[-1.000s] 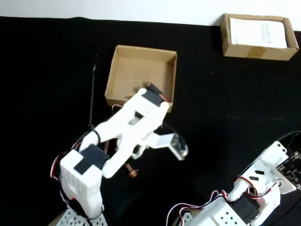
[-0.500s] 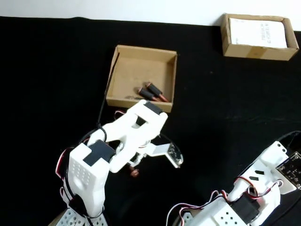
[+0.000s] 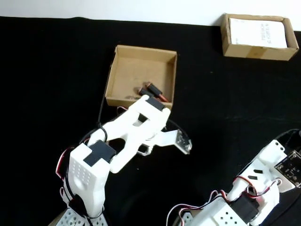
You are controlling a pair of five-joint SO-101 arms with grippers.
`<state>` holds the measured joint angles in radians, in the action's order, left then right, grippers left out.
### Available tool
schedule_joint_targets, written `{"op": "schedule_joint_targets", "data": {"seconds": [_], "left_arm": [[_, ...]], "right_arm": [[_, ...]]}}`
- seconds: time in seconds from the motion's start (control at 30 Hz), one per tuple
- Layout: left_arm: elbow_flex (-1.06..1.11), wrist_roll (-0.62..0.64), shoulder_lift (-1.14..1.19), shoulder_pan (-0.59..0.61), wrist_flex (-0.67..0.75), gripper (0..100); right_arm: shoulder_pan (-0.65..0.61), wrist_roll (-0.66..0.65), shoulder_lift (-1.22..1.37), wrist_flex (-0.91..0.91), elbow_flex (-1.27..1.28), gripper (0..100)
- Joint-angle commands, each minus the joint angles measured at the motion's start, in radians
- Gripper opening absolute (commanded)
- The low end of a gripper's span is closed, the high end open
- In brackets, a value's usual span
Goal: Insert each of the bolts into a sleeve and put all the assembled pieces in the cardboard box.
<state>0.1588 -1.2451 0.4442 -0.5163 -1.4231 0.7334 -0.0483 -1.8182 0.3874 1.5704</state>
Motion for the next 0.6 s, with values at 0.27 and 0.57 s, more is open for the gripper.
{"op": "schedule_joint_targets", "data": {"seconds": [0.27,0.57], "left_arm": [[-0.338,0.311,-0.013,0.022,0.003,1],[-0.499,0.681,0.002,0.088,0.008,1]], "right_arm": [[-0.076,-0.002,-0.004,-0.022,-0.041,0.7],[-0.101,0.0,-0.012,-0.021,0.001,0.7]]}}
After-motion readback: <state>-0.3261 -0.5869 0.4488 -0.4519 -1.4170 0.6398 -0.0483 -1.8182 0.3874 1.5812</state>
